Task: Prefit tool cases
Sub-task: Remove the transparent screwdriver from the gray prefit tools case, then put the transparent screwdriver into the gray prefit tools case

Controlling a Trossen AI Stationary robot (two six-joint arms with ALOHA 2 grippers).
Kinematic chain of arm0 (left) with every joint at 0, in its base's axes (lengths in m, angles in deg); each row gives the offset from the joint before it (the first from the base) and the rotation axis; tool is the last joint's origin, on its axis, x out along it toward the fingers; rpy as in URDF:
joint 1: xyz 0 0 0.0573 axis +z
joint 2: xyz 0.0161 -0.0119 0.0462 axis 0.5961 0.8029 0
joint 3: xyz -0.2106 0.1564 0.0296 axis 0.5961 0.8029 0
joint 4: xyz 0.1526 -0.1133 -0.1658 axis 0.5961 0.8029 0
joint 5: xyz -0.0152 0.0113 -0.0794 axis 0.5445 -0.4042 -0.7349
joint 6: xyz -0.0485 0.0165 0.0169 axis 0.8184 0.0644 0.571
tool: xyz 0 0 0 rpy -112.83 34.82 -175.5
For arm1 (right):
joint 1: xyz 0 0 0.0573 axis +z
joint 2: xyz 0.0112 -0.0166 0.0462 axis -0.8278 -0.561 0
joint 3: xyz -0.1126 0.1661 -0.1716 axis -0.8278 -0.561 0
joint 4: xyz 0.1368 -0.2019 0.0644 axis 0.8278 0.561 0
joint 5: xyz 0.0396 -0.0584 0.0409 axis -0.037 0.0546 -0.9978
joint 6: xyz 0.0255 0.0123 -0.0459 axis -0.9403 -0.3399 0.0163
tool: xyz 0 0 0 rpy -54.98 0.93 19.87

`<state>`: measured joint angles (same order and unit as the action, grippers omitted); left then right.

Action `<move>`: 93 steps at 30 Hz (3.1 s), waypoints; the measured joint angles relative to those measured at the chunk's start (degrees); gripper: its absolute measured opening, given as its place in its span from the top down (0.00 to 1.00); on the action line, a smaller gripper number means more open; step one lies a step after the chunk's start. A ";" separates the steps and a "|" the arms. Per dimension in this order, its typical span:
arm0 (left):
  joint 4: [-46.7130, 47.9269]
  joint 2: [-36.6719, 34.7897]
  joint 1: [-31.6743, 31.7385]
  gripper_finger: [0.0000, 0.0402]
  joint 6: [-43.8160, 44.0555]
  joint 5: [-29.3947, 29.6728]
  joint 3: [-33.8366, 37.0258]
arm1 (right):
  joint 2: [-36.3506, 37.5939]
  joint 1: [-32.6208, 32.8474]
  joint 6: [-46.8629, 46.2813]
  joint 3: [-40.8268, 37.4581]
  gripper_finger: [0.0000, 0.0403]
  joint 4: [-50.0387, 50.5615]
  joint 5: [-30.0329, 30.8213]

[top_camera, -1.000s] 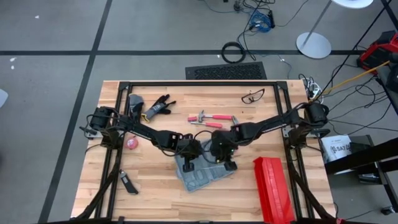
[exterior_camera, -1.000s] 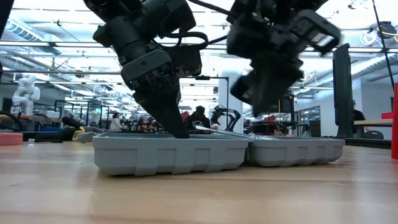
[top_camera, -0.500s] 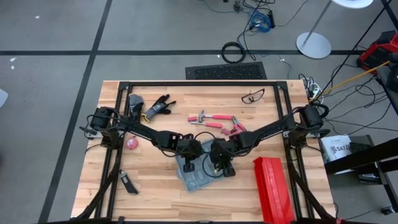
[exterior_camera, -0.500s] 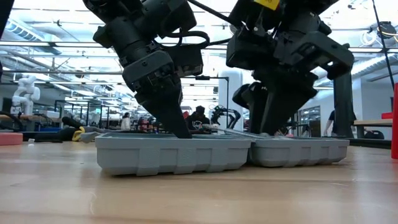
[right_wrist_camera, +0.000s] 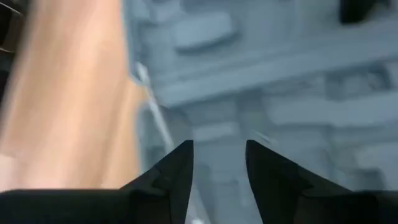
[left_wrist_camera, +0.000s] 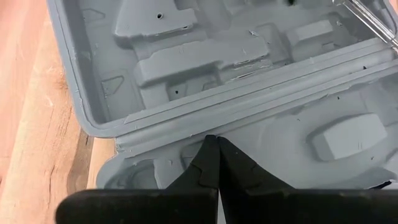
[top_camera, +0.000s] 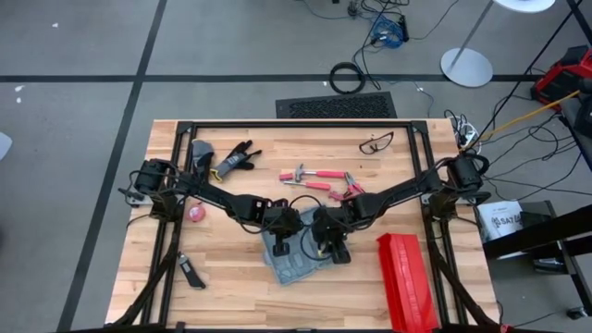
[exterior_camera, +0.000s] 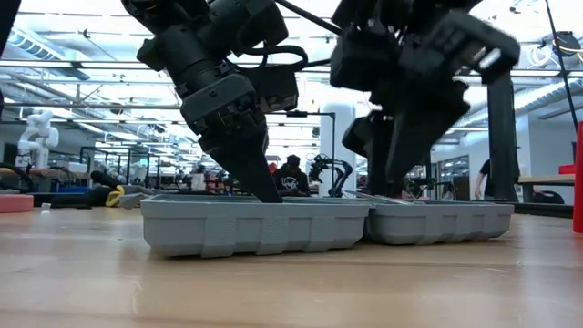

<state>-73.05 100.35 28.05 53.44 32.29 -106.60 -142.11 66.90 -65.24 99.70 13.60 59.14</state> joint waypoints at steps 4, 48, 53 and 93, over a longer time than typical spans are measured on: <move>-0.02 0.00 0.02 1.00 0.02 0.00 0.00 | -0.03 2.02 -0.06 0.45 0.65 0.08 -2.42; -1.01 0.00 -0.11 1.00 -0.05 -0.04 0.04 | -4.97 2.48 -1.54 0.36 0.97 -9.45 -0.73; -1.49 0.02 -0.15 1.00 -0.04 0.51 -0.14 | 1.97 2.08 -3.55 0.38 0.97 -3.03 4.09; 16.88 -7.96 -2.47 1.00 0.28 7.33 -2.62 | 11.65 -15.38 -2.61 -6.35 0.84 8.80 19.86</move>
<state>-56.17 92.39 25.58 53.72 39.62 -109.22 -130.46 51.51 -67.85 93.35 22.39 79.00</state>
